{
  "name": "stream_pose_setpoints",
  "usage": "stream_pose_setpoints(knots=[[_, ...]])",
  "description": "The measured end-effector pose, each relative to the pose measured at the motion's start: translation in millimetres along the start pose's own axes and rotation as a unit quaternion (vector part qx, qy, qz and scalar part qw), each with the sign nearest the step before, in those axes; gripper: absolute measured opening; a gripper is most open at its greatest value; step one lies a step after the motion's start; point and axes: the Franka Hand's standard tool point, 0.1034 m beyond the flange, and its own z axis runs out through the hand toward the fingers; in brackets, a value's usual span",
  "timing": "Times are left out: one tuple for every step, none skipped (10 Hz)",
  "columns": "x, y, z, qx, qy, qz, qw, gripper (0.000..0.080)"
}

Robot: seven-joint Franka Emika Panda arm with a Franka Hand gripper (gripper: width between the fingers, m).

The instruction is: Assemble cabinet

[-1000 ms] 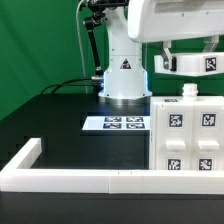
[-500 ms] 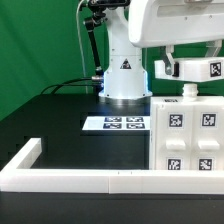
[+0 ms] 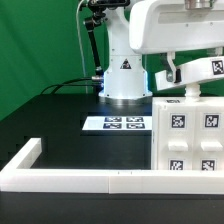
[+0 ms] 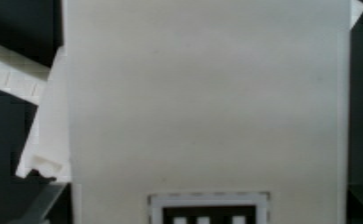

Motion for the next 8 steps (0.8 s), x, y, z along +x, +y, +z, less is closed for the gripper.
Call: stream_pose_setpoints(knots=[[0.7,0.3,0.6,0.000,0.000,0.000,1.000,0.0546],[1.0,0.0,1.1,0.000,0.000,0.001,1.000,0.0546],[1.3,-0.5,0.8,0.001,-0.001,0.001,1.000,0.0546],[2.2,-1.3,0.6,0.002,-0.005,0.000,1.000,0.0546],[6.5,-1.7,1.8,0.004,-0.009,0.001,1.000,0.0546],[8.9,-1.5,5.4,0.005,-0.012,0.001,1.000,0.0546],[8.8,-1.7,10.4,0.006,-0.015,0.003,1.000,0.0546],[7.5,-2.4,15.3,0.007,-0.019,0.003,1.000,0.0546]])
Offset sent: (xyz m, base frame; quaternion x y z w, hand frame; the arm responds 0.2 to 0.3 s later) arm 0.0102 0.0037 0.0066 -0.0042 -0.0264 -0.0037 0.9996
